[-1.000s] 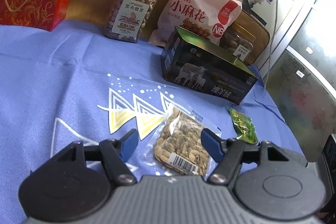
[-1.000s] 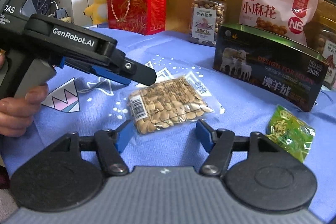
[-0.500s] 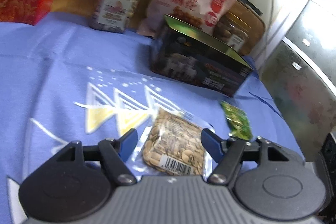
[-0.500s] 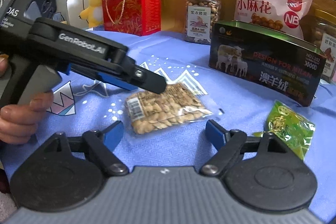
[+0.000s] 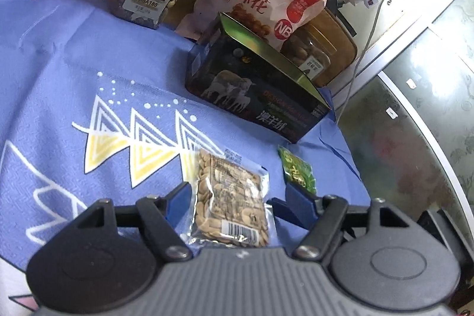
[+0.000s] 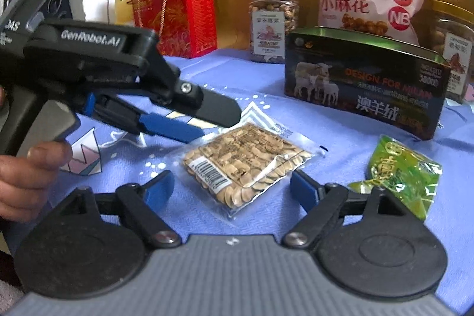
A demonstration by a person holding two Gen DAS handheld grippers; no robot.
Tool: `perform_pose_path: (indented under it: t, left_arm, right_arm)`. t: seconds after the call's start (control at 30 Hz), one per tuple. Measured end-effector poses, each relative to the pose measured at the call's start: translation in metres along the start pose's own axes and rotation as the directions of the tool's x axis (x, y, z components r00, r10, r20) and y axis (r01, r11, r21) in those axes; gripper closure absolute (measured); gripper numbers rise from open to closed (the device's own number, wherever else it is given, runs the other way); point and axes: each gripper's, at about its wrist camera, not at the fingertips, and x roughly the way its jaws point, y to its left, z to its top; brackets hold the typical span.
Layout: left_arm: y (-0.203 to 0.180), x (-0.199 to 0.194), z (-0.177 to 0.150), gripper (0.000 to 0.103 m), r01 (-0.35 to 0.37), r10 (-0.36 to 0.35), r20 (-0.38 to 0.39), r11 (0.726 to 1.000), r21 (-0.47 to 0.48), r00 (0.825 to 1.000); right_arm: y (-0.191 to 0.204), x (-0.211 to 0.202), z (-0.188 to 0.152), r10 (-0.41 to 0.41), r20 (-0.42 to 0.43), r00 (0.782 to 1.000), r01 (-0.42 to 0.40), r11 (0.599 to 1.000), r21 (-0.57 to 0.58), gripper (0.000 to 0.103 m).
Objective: Organize snacks
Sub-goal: 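Grasp the clear seed bag with the left gripper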
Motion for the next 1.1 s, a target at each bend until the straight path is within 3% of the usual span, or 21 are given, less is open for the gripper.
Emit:
perform_pose_path:
  t: [0.17, 0.2, 0.33, 0.67, 1.0, 1.1]
  left_arm:
    - [-0.010, 0.005, -0.003, 0.053, -0.093, 0.093, -0.002, 0.993, 0.072, 0.996]
    - [-0.012, 0.008, -0.004, 0.058, -0.123, 0.123, -0.004, 0.988, 0.095, 0.992]
    - [-0.022, 0.010, -0.009, 0.059, -0.179, 0.179, 0.017, 0.969, 0.169, 0.984]
    - [-0.014, 0.001, -0.002, 0.055, -0.049, 0.048, 0.019, 0.997, 0.068, 0.999]
    - [-0.011, 0.011, -0.002, 0.056, -0.097, 0.097, 0.005, 0.994, 0.055, 0.995]
    - [-0.011, 0.013, -0.002, 0.058, -0.106, 0.107, 0.002, 0.992, 0.061, 0.994]
  right_arm:
    - [-0.015, -0.004, -0.001, -0.030, 0.030, 0.999, 0.027, 0.994, 0.103, 0.044]
    - [-0.016, -0.004, -0.001, -0.034, 0.032, 0.999, 0.030, 0.993, 0.113, 0.044]
    - [-0.016, -0.006, -0.001, -0.035, 0.040, 0.999, 0.030, 0.992, 0.119, 0.044]
    - [-0.025, -0.020, -0.004, -0.013, 0.133, 0.991, -0.009, 0.986, 0.166, 0.043]
    - [-0.029, -0.018, -0.003, 0.006, 0.124, 0.992, -0.027, 0.985, 0.168, 0.043]
    - [-0.031, -0.017, -0.003, 0.018, 0.115, 0.993, -0.038, 0.984, 0.174, 0.038]
